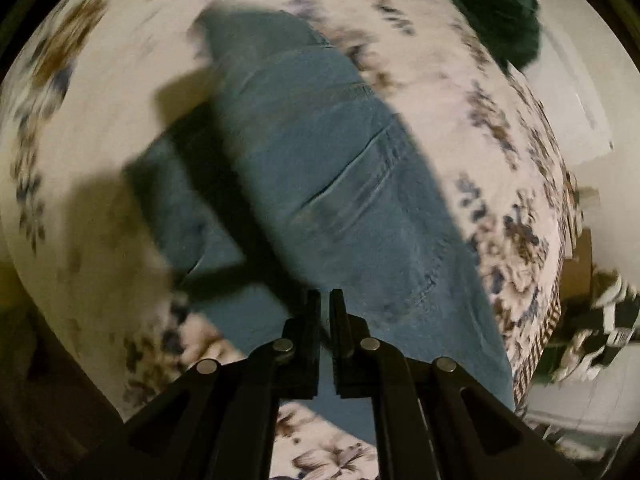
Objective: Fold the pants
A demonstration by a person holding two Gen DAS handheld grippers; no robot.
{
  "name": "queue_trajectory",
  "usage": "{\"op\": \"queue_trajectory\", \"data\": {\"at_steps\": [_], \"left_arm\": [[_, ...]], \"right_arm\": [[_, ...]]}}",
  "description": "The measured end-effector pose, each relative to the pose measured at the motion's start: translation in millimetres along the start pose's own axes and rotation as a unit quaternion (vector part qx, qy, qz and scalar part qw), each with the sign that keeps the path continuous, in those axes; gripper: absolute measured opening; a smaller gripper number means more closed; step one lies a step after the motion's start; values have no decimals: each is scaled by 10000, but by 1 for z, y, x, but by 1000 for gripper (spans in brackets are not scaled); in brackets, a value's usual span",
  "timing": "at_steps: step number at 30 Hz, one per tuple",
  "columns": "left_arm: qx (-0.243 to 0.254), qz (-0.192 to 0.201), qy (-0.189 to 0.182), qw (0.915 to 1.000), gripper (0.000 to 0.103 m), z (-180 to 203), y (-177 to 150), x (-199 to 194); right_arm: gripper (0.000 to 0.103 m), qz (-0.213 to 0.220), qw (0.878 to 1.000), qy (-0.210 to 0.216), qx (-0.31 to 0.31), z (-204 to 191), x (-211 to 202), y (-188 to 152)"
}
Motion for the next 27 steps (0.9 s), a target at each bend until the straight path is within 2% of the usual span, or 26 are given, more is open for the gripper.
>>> {"op": "queue_trajectory", "data": {"at_steps": [4,6,7,8,11,13,14,18,19,20,21,22,23,24,27], "left_arm": [[-147,97,-241,9996,3,-16,-12,11],[-38,107,-355,9993,4,-17,-13,17],[-23,89,-440,9990,4,-18,-13,19],[-27,75,-491,9988,5,-19,-13,20],[-189,51,-546,9983,22,-24,-8,27],[-364,34,-515,9980,55,-31,-5,33],[-487,5,-484,9976,62,-33,-4,39],[-767,80,-376,9963,63,-38,5,51],[-794,135,-361,9961,62,-38,7,52],[-786,179,-306,9963,61,-38,8,53],[-831,227,-198,9961,44,-39,10,53],[-908,270,-216,9953,25,-40,11,52],[-961,277,-225,9947,21,-41,13,51],[-1016,355,-216,9940,15,-41,15,46],[-948,528,-325,9936,11,-34,15,29]], "right_arm": [[11,-158,9984,522,163,18,21,-19],[23,-110,9958,852,330,34,22,-21],[36,21,9954,881,374,47,20,-19],[44,162,9943,961,440,56,17,-16],[49,568,9881,1124,883,91,6,-1],[66,804,9840,1073,1171,113,0,11],[72,923,9814,1073,1301,123,-2,17],[74,872,9816,983,1388,137,8,32],[73,829,9838,915,1299,131,11,37],[56,829,9857,862,1187,130,12,37],[38,909,9861,815,1125,128,11,36],[11,1066,9870,670,996,125,9,38],[10,1178,9885,364,881,132,5,36],[9,1274,9874,309,885,123,4,43],[7,1513,9842,285,872,131,-16,41]]}}
Point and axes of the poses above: each gripper's, at about its wrist camera, not at the fingertips, and x roughly the way its jaws point, z to its right, y to its top, the point moved 9 cm from there along x, roughly the way its jaws point, and after that the axes turned 12 degrees about z, right-handed, at the moved point
